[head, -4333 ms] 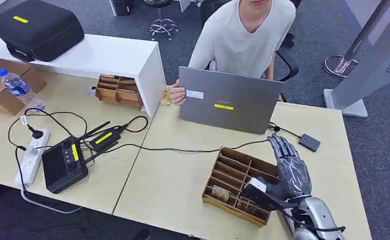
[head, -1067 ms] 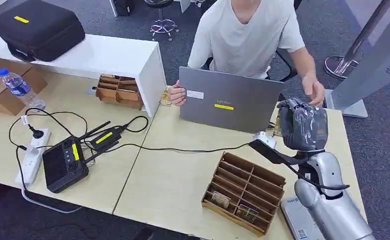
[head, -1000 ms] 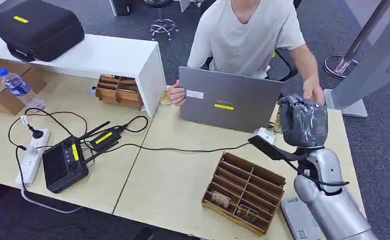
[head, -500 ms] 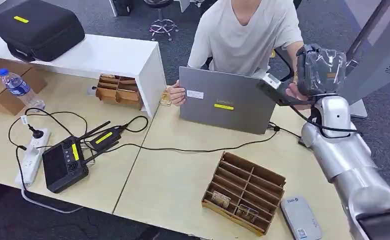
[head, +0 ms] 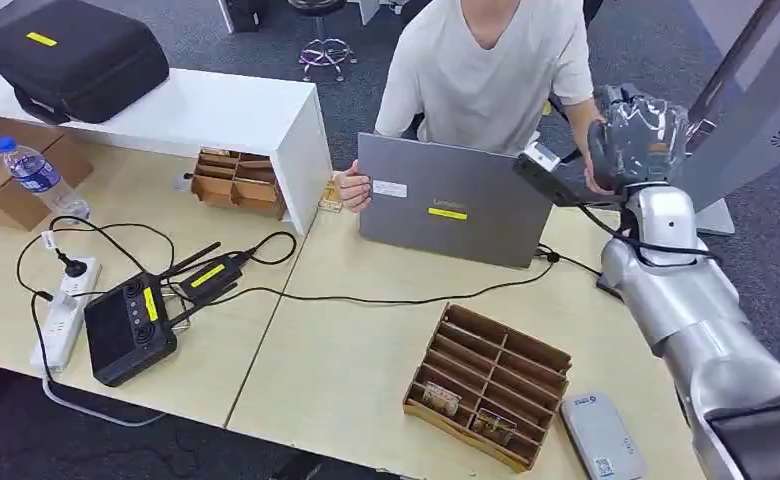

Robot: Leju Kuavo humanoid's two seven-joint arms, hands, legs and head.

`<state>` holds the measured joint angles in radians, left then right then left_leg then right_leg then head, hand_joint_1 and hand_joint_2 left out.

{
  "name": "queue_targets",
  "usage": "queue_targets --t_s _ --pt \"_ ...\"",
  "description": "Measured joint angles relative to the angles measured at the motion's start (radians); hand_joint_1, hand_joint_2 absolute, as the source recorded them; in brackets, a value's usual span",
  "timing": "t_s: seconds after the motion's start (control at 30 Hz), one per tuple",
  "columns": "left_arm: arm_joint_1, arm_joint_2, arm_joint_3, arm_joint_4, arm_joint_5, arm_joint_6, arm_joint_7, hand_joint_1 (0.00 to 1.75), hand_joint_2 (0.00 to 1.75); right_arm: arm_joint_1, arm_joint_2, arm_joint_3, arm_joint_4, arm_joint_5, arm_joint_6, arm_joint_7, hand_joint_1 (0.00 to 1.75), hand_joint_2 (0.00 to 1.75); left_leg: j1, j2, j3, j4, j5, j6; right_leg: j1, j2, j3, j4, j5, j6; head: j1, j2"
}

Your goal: Pass the card to the sensor for recognition and then transmit it.

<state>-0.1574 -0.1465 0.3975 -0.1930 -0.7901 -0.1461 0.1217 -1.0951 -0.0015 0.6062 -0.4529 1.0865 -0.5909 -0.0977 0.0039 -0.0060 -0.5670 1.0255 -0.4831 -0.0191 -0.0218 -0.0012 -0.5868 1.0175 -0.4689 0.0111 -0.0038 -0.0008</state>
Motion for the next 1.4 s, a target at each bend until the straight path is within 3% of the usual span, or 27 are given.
queue_targets --t_s 0.37,0.53,0.7,0.8,1.0,1.13,1.4 --pt "0.001 0.0 0.0 0.0 0.003 0.003 0.004 0.0 1.75 0.0 0.002 -0.002 0.02 0.006 0.003 0.007 0.0 1.75 0.0 0.0 0.0 0.0 0.0 0.0 0.0 0.0 0.0 0.0 0.0 0.0 0.0 0.0" --pt "0.004 0.0 0.0 0.0 0.003 0.003 0.004 0.0 1.75 -0.002 -0.021 -0.017 0.03 0.045 0.016 0.075 0.0 1.75 0.0 0.0 0.0 0.001 0.0 0.0 0.0 0.0 0.0 0.0 0.0 0.0 0.0 0.0" --pt "0.012 0.0 0.004 0.0 0.004 0.005 0.002 0.0 1.75 -0.024 -0.094 -0.022 0.048 0.092 0.063 0.15 0.0 1.75 0.0 -0.003 -0.001 0.002 0.0 0.0 0.0 -0.003 0.0 0.0 0.0 0.0 0.0 0.0" --pt "0.017 0.0 0.008 0.0 0.011 0.008 -0.002 0.0 1.75 -0.042 -0.168 -0.025 0.065 0.133 0.116 0.215 0.0 1.75 0.0 -0.006 -0.002 0.004 0.0 0.0 0.0 -0.005 0.0 -0.001 0.0 0.0 0.0 0.0" --pt "0.032 0.002 0.027 0.0 0.017 0.011 -0.008 0.0 1.75 -0.052 -0.381 -0.049 0.097 0.149 0.177 0.241 0.0 1.75 -0.001 -0.011 -0.007 0.007 -0.001 0.003 0.0 -0.011 0.0 -0.001 0.0 0.001 0.0 0.0" --pt "0.033 0.002 0.036 0.0 0.017 0.015 -0.008 0.0 1.75 -0.048 -0.512 -0.071 0.116 0.168 0.23 0.293 0.0 1.75 -0.001 -0.01 -0.007 0.008 -0.002 0.004 0.0 -0.01 -0.001 -0.002 0.0 0.002 0.0 0.0" --pt "0.038 -0.002 0.058 0.0 0.018 0.039 0.01 0.0 1.75 0.083 -0.773 -0.132 0.155 0.137 0.343 0.392 0.0 1.75 -0.001 -0.012 -0.007 0.008 -0.005 0.008 0.0 -0.013 0.0 -0.003 -0.002 0.005 0.0 0.0"
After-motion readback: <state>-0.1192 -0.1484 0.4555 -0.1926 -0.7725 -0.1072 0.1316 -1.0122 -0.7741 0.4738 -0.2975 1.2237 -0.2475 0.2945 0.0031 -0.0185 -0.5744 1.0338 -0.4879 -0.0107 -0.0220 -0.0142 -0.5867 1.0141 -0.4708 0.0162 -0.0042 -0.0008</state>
